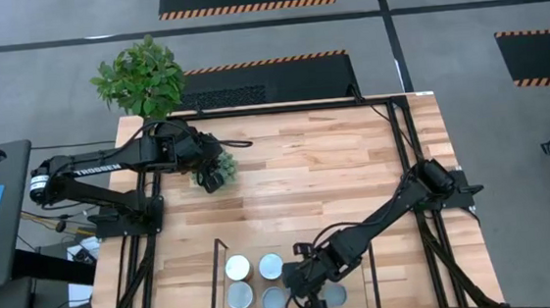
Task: Pick and place cans onto a shelf
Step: Adjust the cans on the shelf
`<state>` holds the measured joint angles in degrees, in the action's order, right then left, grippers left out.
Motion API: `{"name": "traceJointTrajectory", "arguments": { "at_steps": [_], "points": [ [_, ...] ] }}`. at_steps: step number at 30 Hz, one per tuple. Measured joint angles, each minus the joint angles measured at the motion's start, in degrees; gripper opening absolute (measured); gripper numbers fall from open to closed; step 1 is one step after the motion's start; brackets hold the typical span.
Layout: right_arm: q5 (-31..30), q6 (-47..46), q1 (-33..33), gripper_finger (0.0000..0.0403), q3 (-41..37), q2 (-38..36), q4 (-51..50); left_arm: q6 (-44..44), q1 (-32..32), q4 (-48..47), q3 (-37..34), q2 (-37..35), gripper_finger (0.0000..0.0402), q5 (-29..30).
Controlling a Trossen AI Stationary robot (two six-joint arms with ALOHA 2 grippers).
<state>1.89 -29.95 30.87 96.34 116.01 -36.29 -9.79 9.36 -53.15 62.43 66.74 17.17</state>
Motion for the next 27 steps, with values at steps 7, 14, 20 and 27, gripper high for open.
{"name": "traceJointTrajectory", "arguments": {
  "at_steps": [7,14,20,27],
  "points": [
    [-0.3,-0.4,0.0,0.0004,-0.1,0.0,-0.1,-0.3,0.0,-0.1,0.0,0.0,0.0059,0.0],
    [-0.3,-3.4,-0.3,0.0003,-0.1,0.0,-0.1,-0.4,0.0,-0.1,0.0,0.0,0.0059,0.0],
    [-0.3,-6.6,-0.3,0.0003,-0.1,0.0,-0.1,-0.4,0.0,0.0,0.0,0.0,0.0059,0.0],
    [0.1,-10.9,-0.3,0.0002,-0.2,0.7,-0.5,-0.5,0.0,0.0,0.0,0.0,0.0059,0.0]
  ]
}}
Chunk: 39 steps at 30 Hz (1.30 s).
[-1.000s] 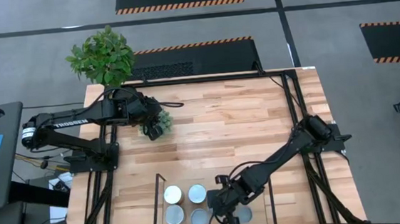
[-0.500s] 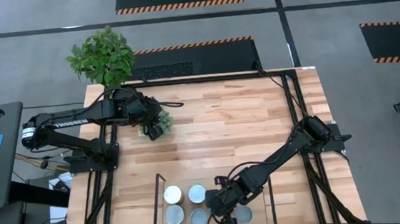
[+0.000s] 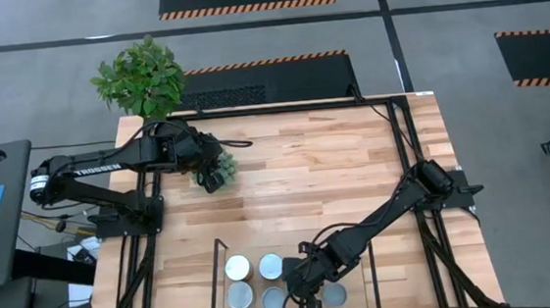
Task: Pick and place cans onto a shelf
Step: Adjust the cans on the shelf
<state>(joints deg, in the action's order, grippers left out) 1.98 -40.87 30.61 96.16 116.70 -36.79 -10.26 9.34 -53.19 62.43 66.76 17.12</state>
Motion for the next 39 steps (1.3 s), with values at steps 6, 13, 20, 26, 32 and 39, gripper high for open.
{"name": "traceJointTrajectory", "arguments": {
  "at_steps": [6,13,20,26,32,39],
  "points": [
    [-0.4,-2.7,0.0,0.0001,0.1,-0.1,-1.1,-0.1,0.0,0.0,0.0,0.0,0.0059,0.0],
    [-0.8,-5.6,-0.4,0.0001,0.2,-0.2,-4.1,-0.1,0.0,0.0,0.0,0.0,0.0059,0.0],
    [-3.6,-6.1,-0.6,0.0000,0.2,-0.7,-7.7,-0.5,0.0,0.0,0.0,0.0,0.0059,0.1],
    [-5.4,-5.8,-1.3,0.0000,0.2,-0.7,-9.7,-0.5,0.0,0.0,0.0,0.0,0.0059,0.1],
    [-7.2,-7.1,-2.0,0.0000,0.2,-1.5,-12.5,-0.5,0.0,0.0,0.0,0.0,0.0059,0.2],
    [-7.0,-6.8,-2.2,0.0003,0.1,-1.7,-12.6,-0.5,0.0,0.1,0.0,0.0,0.0059,0.2]
  ]
}}
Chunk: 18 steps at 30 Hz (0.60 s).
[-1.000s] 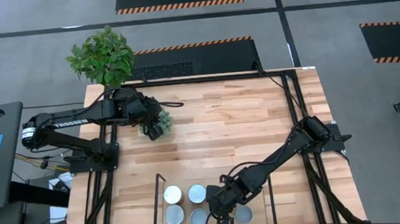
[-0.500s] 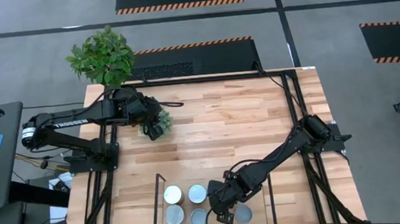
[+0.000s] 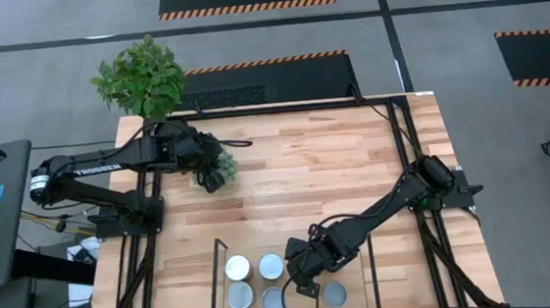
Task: Pick and place cans onto a shelf
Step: Adjust the cans on the shelf
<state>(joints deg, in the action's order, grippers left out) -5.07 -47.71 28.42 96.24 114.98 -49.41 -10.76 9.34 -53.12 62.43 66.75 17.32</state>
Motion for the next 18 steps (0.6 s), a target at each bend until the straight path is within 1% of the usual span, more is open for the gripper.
{"name": "traceJointTrajectory", "arguments": {
  "at_steps": [15,18],
  "points": [
    [-0.1,1.2,0.6,0.0004,-0.1,-0.1,1.5,0.2,0.0,0.0,0.0,0.0,0.0059,0.0],
    [-0.9,1.2,0.9,0.0005,-0.1,-0.2,1.5,-0.3,0.0,0.0,0.0,0.0,0.0059,0.0]
  ]
}}
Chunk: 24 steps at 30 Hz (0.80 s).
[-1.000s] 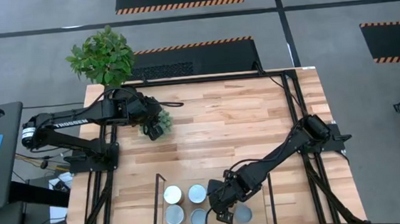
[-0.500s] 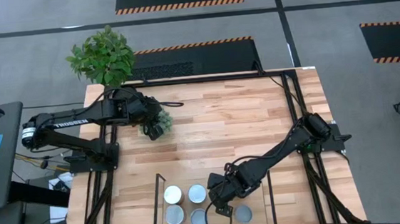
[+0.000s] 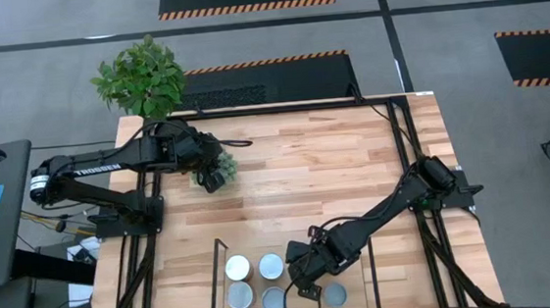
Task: Pick and place cans onto a shelf
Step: Adjust the cans on the shelf
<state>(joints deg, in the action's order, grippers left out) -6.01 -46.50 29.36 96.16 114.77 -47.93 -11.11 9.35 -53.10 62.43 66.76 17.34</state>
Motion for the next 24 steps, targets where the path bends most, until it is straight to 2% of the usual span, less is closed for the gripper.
{"name": "traceJointTrajectory", "arguments": {
  "at_steps": [4,10,15,20,24],
  "points": [
    [-2.5,0.7,0.4,0.0008,0.0,-1.0,-0.4,-0.1,0.0,0.0,0.0,0.0,0.0059,0.0],
    [-3.1,1.8,0.7,0.0005,0.0,-1.5,-2.3,-0.2,0.0,0.1,0.0,0.0,0.0059,0.0],
    [-3.8,-1.6,1.2,0.0009,0.0,-4.2,-8.3,-0.2,0.0,0.1,0.0,0.0,0.0059,0.0],
    [-10.2,-6.3,3.7,0.0004,0.6,-8.8,-7.5,-0.2,0.0,0.1,0.0,0.0,0.0059,0.0],
    [-13.1,-4.8,6.0,0.0005,4.1,-8.9,-7.3,-0.2,0.0,0.2,0.0,0.0,0.0059,0.0]
  ]
}}
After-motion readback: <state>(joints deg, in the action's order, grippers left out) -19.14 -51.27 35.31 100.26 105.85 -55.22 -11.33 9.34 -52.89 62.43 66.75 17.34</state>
